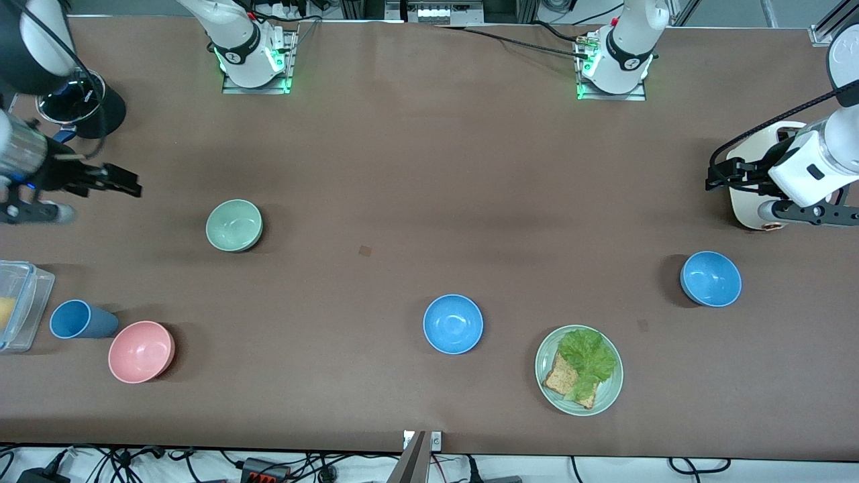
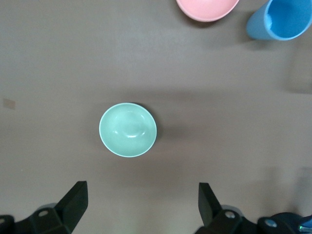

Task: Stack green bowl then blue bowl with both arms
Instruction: 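Reach the right gripper down over the mint-green bowl and grasp its rim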

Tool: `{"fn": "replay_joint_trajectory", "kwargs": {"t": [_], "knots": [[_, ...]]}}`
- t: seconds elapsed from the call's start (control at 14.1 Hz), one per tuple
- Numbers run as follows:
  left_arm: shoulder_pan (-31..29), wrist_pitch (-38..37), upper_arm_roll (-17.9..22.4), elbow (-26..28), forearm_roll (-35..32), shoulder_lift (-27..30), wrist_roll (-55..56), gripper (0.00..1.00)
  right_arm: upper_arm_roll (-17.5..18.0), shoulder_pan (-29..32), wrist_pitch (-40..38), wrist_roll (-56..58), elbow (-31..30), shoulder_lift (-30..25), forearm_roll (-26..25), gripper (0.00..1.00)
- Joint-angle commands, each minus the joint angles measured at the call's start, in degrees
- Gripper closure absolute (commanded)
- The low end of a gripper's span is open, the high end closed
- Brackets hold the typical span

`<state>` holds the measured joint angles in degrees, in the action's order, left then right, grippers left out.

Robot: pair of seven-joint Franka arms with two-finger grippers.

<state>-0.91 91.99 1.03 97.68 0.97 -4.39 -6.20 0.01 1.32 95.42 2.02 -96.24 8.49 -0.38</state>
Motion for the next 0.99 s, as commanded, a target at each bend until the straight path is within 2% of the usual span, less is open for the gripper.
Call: {"fn": "replay_joint_trajectory", "kwargs": {"t": [0.0, 0.64, 0.92], "knots": [[-0.41, -0.67, 0.11, -1.26, 0.96, -0.80, -1.36, 0.00, 0.16, -0.09, 0.20, 0.26, 0.96, 5.02, -0.33, 0.00], [-0.85, -0.58, 0.20, -1.26, 0.96, -1.15, -1.27, 0.00, 0.07, 0.27, 5.47, -0.88, 0.26, 22.25, 0.47, 0.00], [-1.02, -0.58, 0.20, -1.26, 0.96, -1.24, -1.44, 0.00, 0.07, 0.26, 6.35, -0.88, -0.27, 26.21, 0.55, 0.00]]}}
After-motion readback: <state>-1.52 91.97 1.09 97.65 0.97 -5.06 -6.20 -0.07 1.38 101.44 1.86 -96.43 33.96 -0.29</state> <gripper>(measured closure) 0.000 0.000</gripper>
